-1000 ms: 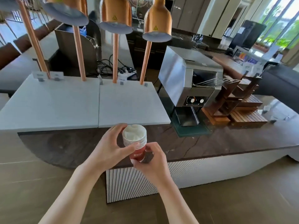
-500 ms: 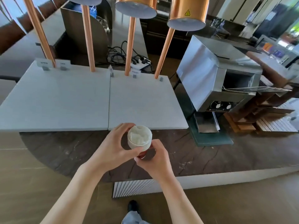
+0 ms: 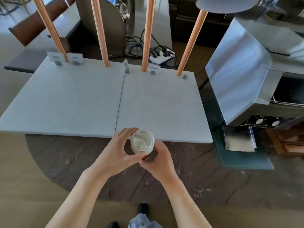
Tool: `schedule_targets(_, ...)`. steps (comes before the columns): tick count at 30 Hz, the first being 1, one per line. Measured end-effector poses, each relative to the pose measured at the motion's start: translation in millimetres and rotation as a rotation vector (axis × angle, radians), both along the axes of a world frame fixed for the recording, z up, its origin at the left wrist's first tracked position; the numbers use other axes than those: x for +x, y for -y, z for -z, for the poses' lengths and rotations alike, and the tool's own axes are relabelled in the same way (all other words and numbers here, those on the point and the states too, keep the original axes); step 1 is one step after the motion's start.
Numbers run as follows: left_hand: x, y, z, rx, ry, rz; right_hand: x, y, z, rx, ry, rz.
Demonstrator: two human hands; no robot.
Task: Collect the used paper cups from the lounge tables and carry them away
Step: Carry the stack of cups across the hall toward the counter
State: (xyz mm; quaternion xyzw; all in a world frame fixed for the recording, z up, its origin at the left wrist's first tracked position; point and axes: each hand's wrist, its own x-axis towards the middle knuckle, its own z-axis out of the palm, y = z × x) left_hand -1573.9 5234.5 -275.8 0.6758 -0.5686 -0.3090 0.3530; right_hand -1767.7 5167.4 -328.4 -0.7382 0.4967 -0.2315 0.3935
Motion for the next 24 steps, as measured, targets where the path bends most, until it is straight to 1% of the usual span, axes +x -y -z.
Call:
schedule_targets(8,-5,22,35,0.098,0.171,0.001,1,18,45,0.026,-0.027,-0.011)
schedule_targets(19,-8,33,59,0.169,0.210,-0.005,4,37,71,0.068,-0.061,0.003)
schedule_targets(24,-5,43,61,0.163,0.235,-0.003,9,45,74,0.029,-0.084,0.016)
